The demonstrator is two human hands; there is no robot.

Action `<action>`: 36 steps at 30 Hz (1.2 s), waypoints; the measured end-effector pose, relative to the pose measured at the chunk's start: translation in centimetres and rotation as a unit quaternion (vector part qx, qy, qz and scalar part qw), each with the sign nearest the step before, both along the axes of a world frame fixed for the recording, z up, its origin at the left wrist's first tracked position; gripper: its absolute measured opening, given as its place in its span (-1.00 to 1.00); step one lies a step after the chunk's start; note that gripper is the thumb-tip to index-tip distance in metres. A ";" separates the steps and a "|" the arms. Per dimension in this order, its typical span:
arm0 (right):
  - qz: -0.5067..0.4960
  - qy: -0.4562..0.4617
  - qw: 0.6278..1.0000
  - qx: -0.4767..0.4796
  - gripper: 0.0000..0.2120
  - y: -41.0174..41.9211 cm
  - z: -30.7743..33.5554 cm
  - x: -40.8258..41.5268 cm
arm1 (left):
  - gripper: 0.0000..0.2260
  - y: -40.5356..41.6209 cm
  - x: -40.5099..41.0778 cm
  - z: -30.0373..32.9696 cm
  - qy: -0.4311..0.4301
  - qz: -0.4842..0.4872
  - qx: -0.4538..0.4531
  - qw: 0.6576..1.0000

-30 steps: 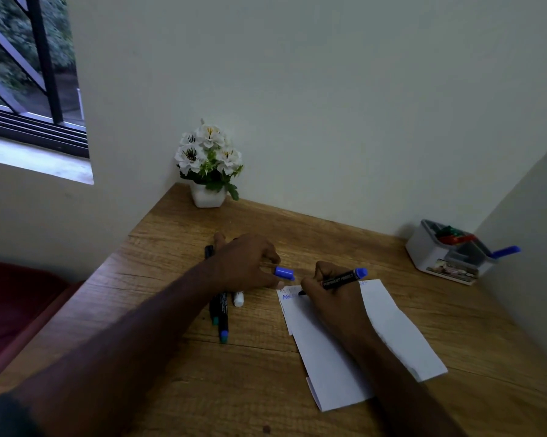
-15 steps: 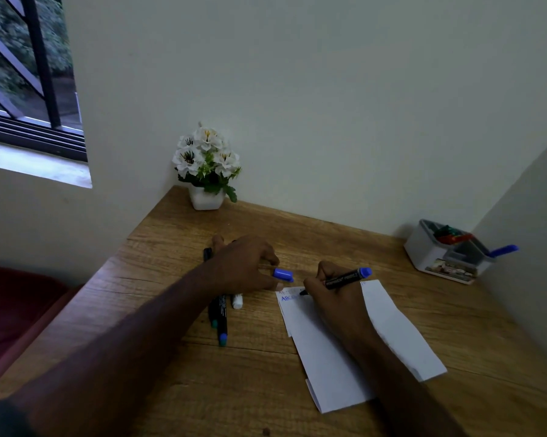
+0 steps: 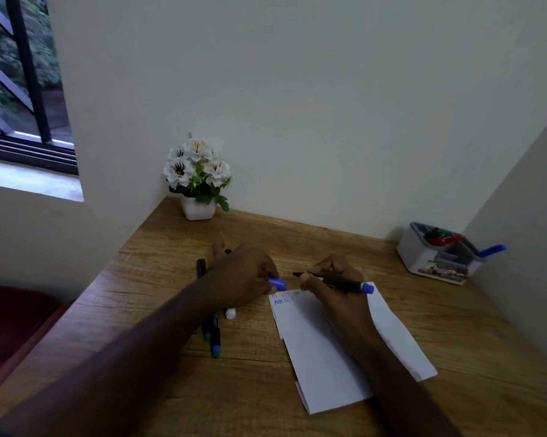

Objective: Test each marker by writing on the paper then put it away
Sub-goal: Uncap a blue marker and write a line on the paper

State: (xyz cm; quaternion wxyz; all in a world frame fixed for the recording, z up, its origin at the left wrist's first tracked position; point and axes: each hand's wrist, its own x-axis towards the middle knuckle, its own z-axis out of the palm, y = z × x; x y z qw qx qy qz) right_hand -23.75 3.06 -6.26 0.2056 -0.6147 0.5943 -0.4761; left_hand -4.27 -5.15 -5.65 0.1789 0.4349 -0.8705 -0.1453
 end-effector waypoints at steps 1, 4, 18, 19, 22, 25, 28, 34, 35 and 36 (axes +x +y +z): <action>0.010 -0.008 1.000 -0.005 -0.84 0.1 0.1 -0.3 | -0.83 0.0 0.0 0.0 0.021 0.007 -0.014 1.000; 0.045 -0.123 0.991 -0.028 -0.85 0.1 0.6 -1.0 | -0.85 -0.3 0.2 0.1 0.104 0.023 -0.038 0.994; 0.087 -0.236 0.966 -0.061 -0.88 0.0 0.6 -1.3 | -0.78 0.1 0.1 0.6 0.215 -0.064 0.026 0.974; 0.084 -0.238 0.966 -0.062 -0.89 -0.1 0.6 -1.3 | -0.79 0.1 0.1 0.7 0.218 -0.070 0.030 0.973; 0.079 -0.245 0.964 -0.061 -0.90 -0.2 0.5 -1.4 | -0.76 0.2 0.1 0.9 0.220 -0.074 0.038 0.972; 0.083 -0.253 0.962 -0.057 -0.91 -0.3 0.5 -1.4 | -0.78 0.4 0.1 0.9 0.220 -0.077 0.043 0.972; 0.100 -0.232 0.967 -0.038 -0.91 -0.3 0.5 -1.3 | -0.79 0.6 0.0 0.8 0.221 -0.080 0.049 0.971; 0.101 -0.239 0.965 -0.032 -0.88 -0.5 0.6 -1.5 | -0.86 1.2 -0.3 1.5 0.269 -0.093 0.054 0.957; 0.108 -0.253 0.961 -0.028 -0.86 -0.5 0.5 -1.5 | -0.87 1.3 -0.3 1.5 0.279 -0.088 0.057 0.955; 0.114 -0.265 0.957 -0.023 -0.84 -0.5 0.6 -1.5 | -0.88 1.4 -0.4 1.5 0.287 -0.085 0.060 0.952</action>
